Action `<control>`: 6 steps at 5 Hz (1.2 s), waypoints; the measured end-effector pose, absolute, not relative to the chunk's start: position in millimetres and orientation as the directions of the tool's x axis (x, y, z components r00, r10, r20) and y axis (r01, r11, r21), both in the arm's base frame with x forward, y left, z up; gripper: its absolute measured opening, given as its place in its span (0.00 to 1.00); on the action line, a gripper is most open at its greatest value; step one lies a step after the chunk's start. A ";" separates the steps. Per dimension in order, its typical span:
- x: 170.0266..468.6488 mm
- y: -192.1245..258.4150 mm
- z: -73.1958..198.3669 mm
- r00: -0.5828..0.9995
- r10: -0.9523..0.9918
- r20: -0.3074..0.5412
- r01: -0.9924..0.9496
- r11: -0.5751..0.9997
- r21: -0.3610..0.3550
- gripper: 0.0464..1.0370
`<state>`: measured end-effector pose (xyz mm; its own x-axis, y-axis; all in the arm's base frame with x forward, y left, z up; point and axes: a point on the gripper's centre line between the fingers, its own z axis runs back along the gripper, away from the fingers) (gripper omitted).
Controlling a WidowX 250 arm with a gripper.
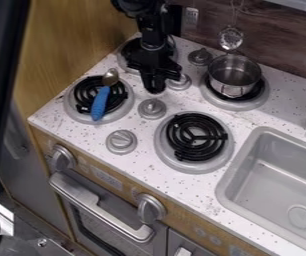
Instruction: Move the little bowl on top of the bottom right side stove
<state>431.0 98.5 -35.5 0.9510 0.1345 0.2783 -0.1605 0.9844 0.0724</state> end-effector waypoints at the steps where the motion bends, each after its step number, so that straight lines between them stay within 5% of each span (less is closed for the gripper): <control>1: 403.7 43.5 -25.9 0.957 0.055 0.284 -0.070 0.997 0.040 0.16; 2: 375.4 1.0 -45.0 0.975 -0.047 0.216 0.037 0.998 0.052 0.16; 4: 374.0 -25.5 -46.5 0.971 -0.088 0.224 0.075 0.995 0.065 0.20; 5: 362.9 -19.5 -46.4 0.979 -0.062 0.194 0.044 0.995 0.094 0.48; 6: 368.7 -13.2 -13.2 0.960 -0.055 0.276 0.021 0.992 0.126 0.79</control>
